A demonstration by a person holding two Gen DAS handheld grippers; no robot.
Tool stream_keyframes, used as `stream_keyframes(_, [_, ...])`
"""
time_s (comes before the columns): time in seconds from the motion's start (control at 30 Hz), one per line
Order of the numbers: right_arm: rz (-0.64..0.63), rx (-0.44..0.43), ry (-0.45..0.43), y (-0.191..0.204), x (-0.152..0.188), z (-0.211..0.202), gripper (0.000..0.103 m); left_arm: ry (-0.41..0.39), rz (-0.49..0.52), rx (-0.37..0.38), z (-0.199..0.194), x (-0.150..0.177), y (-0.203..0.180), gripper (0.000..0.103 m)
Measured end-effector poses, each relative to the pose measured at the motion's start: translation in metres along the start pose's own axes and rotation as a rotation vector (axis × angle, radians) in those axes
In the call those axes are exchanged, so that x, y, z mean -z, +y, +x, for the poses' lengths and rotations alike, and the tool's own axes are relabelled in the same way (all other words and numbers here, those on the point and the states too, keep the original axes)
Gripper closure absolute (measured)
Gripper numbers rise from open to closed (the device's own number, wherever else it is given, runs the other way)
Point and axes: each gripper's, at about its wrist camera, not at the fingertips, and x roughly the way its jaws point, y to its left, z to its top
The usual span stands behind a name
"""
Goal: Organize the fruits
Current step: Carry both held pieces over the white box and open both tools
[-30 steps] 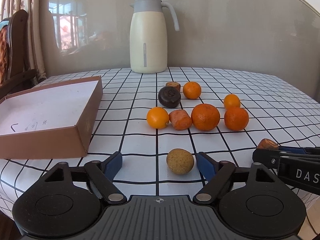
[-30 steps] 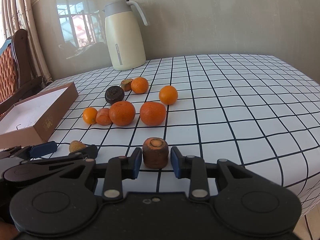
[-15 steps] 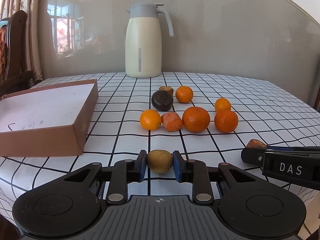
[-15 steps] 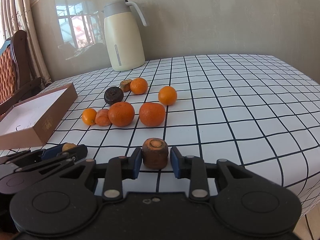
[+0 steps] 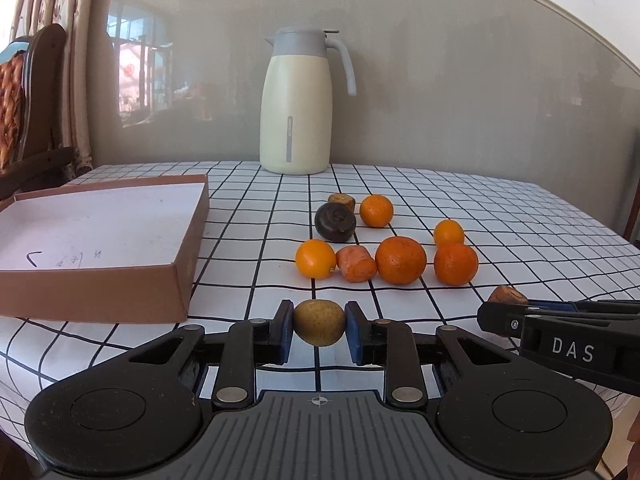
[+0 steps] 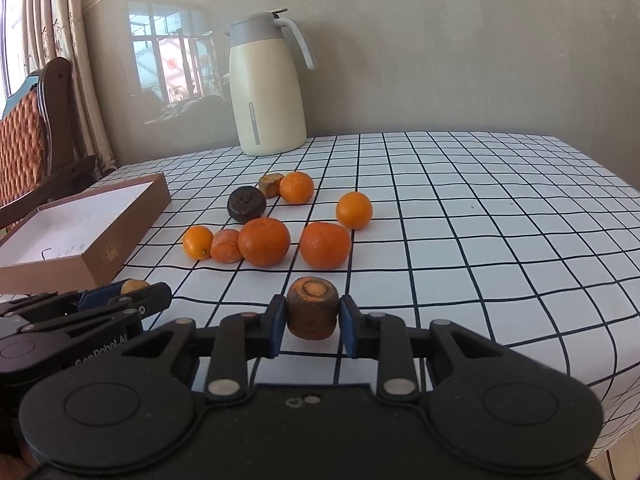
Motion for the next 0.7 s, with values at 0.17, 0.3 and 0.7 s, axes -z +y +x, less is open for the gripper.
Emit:
stream_keyframes(0.17, [-0.016,-0.061,-0.029,0.014,-0.006,-0.005,0.083,-0.027,-0.024,-0.026,-0.011,-0.007,0.018,0.075])
stream_keyframes(0.3, [-0.052,-0.142,-0.060,0.035,-0.012,-0.007,0.083,-0.063,-0.048,-0.070,-0.023,-0.013,0.043,0.075])
stream_keyframes(0.7, [-0.153,-0.352,-0.114,0.110,-0.033,0.006,0.083,-0.127,-0.145,-0.247,-0.050,-0.024,0.131,0.075])
